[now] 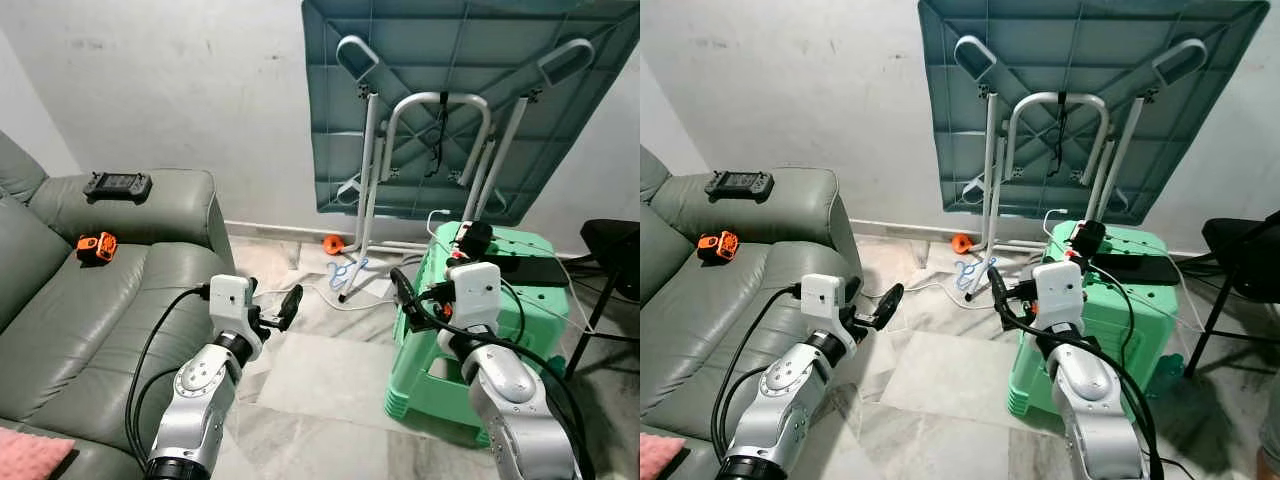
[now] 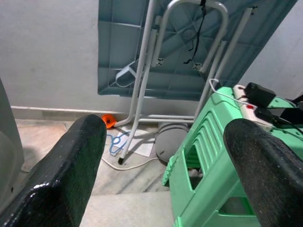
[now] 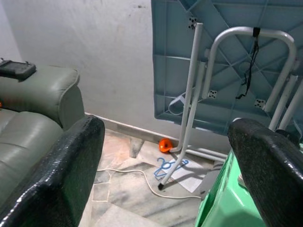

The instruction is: Move the pillow to the sofa

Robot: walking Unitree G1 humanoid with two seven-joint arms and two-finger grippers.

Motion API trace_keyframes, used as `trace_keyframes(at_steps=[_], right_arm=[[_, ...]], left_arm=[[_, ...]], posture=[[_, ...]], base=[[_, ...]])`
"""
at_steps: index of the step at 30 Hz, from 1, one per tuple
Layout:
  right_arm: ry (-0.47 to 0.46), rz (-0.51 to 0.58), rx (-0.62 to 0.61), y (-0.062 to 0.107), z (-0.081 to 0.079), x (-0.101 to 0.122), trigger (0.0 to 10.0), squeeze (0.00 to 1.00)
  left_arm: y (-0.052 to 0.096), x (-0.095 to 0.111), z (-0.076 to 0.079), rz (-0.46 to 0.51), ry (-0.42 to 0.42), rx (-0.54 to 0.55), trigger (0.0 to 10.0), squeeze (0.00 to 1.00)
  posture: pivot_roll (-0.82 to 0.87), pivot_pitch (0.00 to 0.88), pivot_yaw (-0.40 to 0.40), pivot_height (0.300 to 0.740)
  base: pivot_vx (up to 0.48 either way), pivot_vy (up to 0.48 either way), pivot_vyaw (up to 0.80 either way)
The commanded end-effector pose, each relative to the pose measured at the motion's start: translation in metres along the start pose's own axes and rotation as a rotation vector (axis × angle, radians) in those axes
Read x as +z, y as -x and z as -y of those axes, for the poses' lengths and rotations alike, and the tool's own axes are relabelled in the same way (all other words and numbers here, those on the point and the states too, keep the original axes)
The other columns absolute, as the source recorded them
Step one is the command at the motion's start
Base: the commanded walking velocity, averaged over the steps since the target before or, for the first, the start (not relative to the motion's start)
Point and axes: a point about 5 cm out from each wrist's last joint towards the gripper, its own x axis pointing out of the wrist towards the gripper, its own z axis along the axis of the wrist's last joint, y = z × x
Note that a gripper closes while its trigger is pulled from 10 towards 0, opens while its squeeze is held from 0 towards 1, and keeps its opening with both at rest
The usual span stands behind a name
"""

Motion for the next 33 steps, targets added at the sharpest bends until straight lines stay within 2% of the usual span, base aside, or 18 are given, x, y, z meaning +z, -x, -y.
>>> trace_keyframes(at_steps=[1, 25, 33], right_arm=[[-0.004, 0.007, 0.006, -0.001, -0.002, 0.001, 10.0, 0.00], [-0.006, 0.006, 0.008, -0.001, -0.004, 0.000, 10.0, 0.00], [-0.003, -0.018, 0.000, -0.001, -0.002, -0.009, 10.0, 0.00]], left_arm=[[0.001, 0.006, -0.005, 0.021, -0.017, 0.005, 10.0, 0.00], [0.001, 0.006, -0.007, 0.014, -0.019, 0.010, 10.0, 0.00], [0.002, 0.003, -0.011, -0.002, -0.020, 0.022, 10.0, 0.00]], posture=[[-0.19, 0.000, 0.056, 0.740], [-0.19, 0.000, 0.059, 0.740], [-0.18, 0.000, 0.059, 0.740]], base=[[0.405, 0.000, 0.00], [0.407, 0.000, 0.00], [0.397, 0.000, 0.00]])
